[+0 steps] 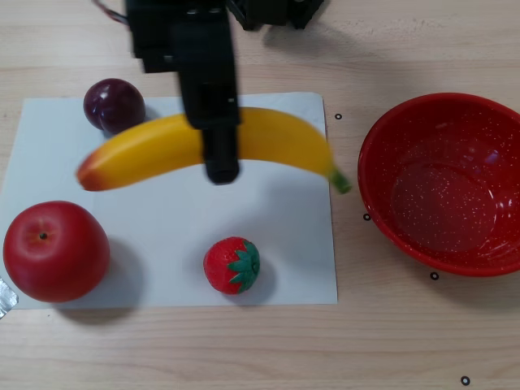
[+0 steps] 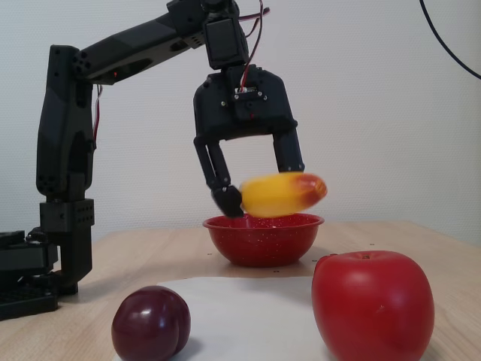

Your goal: Grasp the banana and put it in the red bowl.

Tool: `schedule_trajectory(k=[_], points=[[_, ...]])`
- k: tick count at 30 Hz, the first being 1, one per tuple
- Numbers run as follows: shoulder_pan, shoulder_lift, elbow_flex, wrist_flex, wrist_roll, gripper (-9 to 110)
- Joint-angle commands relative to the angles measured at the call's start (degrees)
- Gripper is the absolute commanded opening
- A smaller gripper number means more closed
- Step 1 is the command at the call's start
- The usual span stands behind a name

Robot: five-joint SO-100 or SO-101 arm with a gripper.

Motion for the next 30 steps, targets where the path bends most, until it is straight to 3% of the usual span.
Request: schedule_trajectory(k=[1, 17, 30], points=[[2.99, 13.01, -9.49, 1.41, -1.76, 0], [29.79, 13.1, -13.62, -3.25, -13.89, 0], [41.4, 13.8, 1.93, -27.25, -18.37, 0]])
